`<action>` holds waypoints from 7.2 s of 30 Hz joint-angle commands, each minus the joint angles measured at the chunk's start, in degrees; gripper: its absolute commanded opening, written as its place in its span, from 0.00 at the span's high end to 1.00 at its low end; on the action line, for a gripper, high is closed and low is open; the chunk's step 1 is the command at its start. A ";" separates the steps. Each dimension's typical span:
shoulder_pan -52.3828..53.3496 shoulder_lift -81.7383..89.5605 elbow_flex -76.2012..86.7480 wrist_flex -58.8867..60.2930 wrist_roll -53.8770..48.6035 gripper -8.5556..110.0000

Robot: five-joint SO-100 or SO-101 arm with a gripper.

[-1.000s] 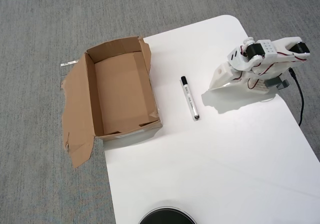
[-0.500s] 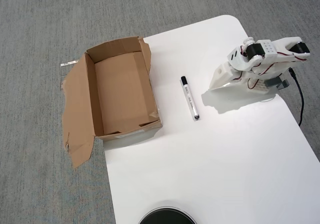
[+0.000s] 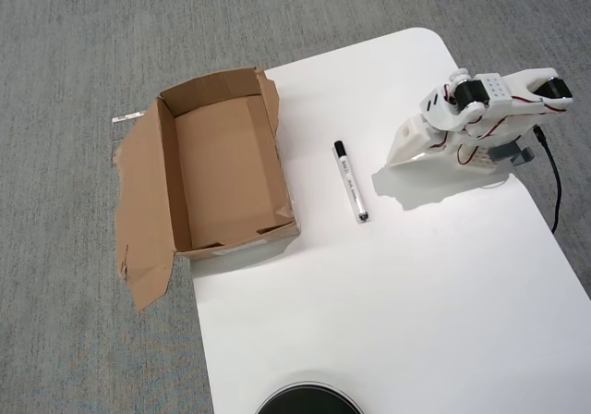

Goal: Grasp a pen and put it in the box.

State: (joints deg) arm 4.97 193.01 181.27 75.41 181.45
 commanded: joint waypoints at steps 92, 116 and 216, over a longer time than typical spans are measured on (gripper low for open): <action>-5.84 -61.44 -59.90 0.79 -0.22 0.91; -5.49 -69.61 -59.90 0.70 -0.13 0.79; -7.34 -114.87 -67.02 -31.38 -0.13 0.76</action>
State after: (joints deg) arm -1.27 79.80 113.86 45.09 181.54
